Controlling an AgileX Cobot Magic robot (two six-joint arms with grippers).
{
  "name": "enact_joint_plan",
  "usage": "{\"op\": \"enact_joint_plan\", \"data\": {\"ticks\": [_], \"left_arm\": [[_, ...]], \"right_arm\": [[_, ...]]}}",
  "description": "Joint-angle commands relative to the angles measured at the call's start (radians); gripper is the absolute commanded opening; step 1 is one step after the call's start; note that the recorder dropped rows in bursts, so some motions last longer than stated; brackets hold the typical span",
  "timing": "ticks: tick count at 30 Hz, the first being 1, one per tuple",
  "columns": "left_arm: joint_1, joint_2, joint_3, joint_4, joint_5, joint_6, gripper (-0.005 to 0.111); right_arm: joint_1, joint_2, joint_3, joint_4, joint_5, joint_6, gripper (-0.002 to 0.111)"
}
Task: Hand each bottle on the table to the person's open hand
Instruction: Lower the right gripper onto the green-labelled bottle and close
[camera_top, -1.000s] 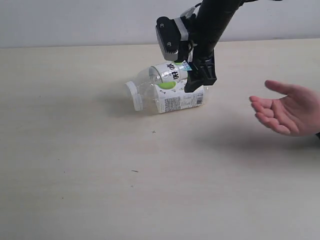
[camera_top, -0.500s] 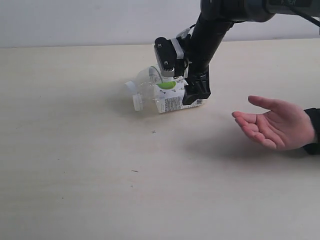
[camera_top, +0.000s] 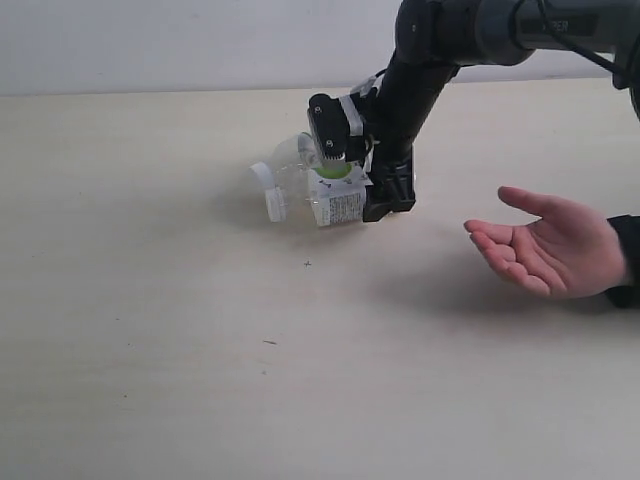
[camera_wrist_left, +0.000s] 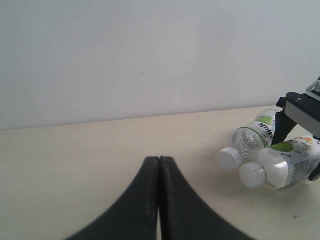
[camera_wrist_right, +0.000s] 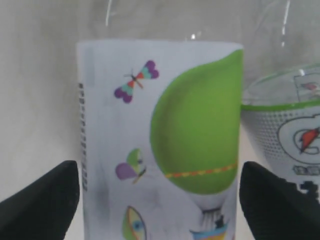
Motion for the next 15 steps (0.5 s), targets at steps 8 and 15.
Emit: {"op": "enact_joint_plan", "data": {"ticks": [8, 15], "left_arm": [[0.004, -0.007, 0.003, -0.007, 0.001, 0.002, 0.001], [0.004, -0.007, 0.003, -0.007, 0.001, 0.002, 0.001]], "right_arm": [[0.001, 0.019, -0.007, 0.004, -0.030, -0.002, 0.062], [0.007, 0.017, -0.007, -0.001, 0.000, -0.001, 0.016]]}}
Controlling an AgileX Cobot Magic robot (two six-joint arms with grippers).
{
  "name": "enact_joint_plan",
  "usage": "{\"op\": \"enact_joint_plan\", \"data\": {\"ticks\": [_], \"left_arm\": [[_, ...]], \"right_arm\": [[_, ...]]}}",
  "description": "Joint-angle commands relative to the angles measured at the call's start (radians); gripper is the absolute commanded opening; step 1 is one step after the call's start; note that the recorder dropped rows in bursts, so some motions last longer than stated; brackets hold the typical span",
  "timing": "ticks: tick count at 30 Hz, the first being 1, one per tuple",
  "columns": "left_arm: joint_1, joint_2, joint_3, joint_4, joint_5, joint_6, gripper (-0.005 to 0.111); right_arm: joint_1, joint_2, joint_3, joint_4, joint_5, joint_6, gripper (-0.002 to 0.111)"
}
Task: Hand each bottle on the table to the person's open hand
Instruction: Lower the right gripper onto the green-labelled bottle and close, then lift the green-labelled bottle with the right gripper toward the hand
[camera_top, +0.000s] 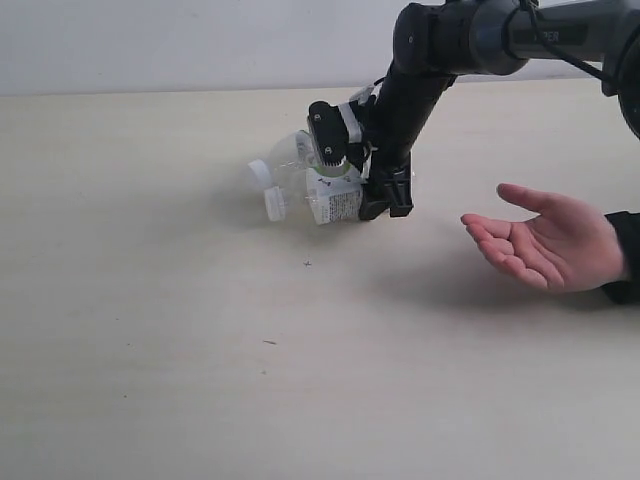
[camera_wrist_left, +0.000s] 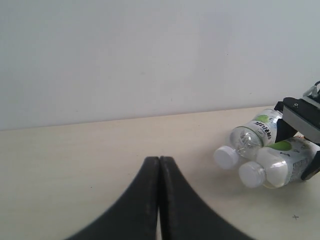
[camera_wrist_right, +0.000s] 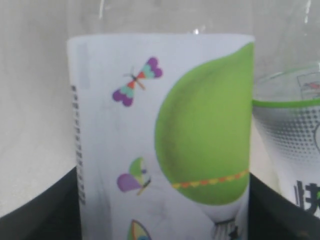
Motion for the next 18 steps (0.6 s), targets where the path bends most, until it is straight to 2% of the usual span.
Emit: {"op": "enact_joint_plan", "data": {"ticks": [1, 3, 13, 18], "left_arm": [[0.004, -0.007, 0.003, -0.007, 0.001, 0.002, 0.001], [0.004, -0.007, 0.003, -0.007, 0.001, 0.002, 0.001], [0.004, -0.007, 0.003, -0.007, 0.001, 0.002, 0.001], [0.004, -0.007, 0.003, -0.007, 0.001, 0.002, 0.001]], "right_arm": [[0.007, -0.006, -0.007, 0.004, 0.040, -0.001, 0.009], [0.013, -0.010, -0.007, -0.001, 0.068, -0.001, 0.000], [0.048, -0.082, -0.007, -0.051, 0.275, 0.025, 0.000], [0.057, -0.173, -0.007, -0.048, 0.336, 0.159, 0.000]]}}
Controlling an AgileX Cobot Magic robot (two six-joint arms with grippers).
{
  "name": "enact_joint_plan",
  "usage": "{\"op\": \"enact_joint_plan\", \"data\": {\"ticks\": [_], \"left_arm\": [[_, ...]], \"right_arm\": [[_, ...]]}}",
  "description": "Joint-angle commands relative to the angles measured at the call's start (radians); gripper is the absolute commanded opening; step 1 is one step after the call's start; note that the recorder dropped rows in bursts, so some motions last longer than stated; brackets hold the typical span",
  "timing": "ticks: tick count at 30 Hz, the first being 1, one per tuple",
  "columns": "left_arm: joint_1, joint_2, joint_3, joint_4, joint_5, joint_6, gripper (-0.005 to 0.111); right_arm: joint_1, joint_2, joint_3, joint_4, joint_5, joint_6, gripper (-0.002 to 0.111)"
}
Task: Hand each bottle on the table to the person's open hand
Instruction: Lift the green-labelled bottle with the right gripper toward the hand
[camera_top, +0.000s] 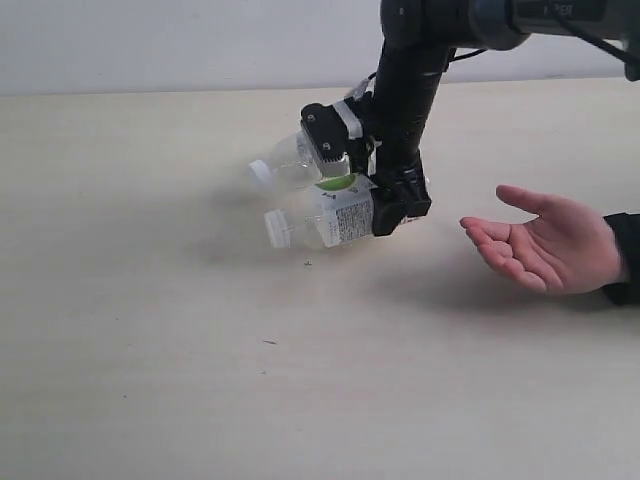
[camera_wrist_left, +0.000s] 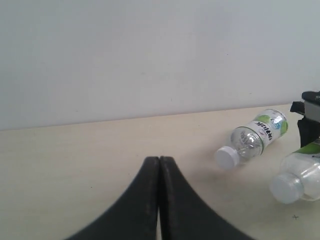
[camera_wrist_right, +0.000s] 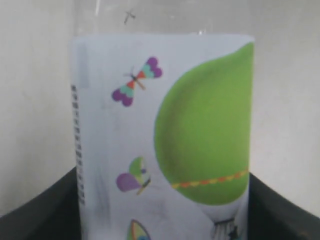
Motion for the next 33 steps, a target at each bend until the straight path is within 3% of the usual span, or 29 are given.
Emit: {"op": "enact_joint_plan", "data": {"ticks": [1, 5, 9, 15, 25, 33], "left_arm": [[0.004, -0.007, 0.003, -0.007, 0.001, 0.002, 0.001], [0.004, -0.007, 0.003, -0.007, 0.001, 0.002, 0.001], [0.004, -0.007, 0.003, -0.007, 0.001, 0.002, 0.001], [0.004, -0.007, 0.003, -0.007, 0.001, 0.002, 0.001], [0.004, -0.007, 0.003, -0.007, 0.001, 0.002, 0.001], [0.004, -0.007, 0.003, -0.007, 0.001, 0.002, 0.001]], "right_arm": [[0.012, -0.097, -0.007, 0.000, 0.041, 0.131, 0.000], [0.012, -0.207, -0.007, 0.000, 0.041, 0.354, 0.000], [0.012, -0.313, -0.007, -0.018, 0.041, 0.820, 0.000], [0.012, -0.376, -0.007, -0.317, 0.041, 1.391, 0.000], [-0.025, -0.483, 0.011, -0.354, 0.041, 1.610, 0.000], [-0.118, -0.644, 0.234, -0.357, 0.041, 1.705, 0.000]]}}
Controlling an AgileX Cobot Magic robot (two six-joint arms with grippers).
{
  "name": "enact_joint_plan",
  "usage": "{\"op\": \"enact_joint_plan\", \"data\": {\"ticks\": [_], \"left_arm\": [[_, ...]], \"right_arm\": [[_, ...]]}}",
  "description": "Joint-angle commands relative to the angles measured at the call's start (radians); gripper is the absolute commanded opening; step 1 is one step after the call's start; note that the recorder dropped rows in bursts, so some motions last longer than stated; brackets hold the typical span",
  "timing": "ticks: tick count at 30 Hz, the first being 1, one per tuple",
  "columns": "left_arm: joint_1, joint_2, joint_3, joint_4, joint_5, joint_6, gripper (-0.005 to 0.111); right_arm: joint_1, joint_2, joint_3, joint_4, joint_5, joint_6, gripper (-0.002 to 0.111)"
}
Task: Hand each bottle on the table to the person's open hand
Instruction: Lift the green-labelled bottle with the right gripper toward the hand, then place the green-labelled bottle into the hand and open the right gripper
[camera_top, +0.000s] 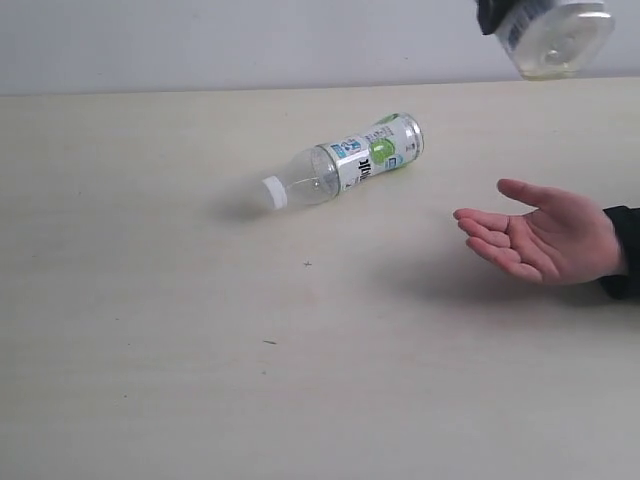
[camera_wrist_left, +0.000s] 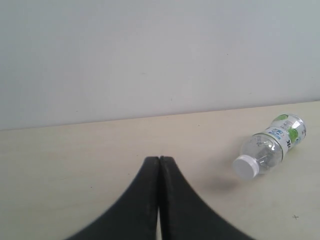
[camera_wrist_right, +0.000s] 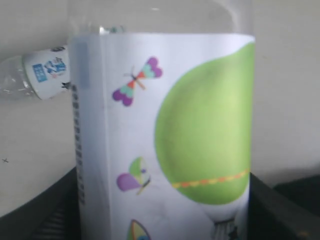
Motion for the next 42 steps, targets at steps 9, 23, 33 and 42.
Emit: {"op": "enact_joint_plan", "data": {"ticks": [9, 23, 33, 42], "left_arm": [[0.004, -0.007, 0.003, -0.007, 0.001, 0.002, 0.001], [0.004, -0.007, 0.003, -0.007, 0.001, 0.002, 0.001], [0.004, -0.007, 0.003, -0.007, 0.001, 0.002, 0.001], [0.004, -0.007, 0.003, -0.007, 0.001, 0.002, 0.001]], "right_arm": [[-0.033, -0.110, 0.354, 0.021, -0.004, 0.140, 0.000], [-0.033, -0.117, 0.668, -0.010, -0.314, 0.270, 0.000], [-0.033, -0.115, 0.678, -0.034, -0.337, 0.270, 0.000], [-0.033, -0.115, 0.678, -0.060, -0.346, 0.270, 0.000]]}}
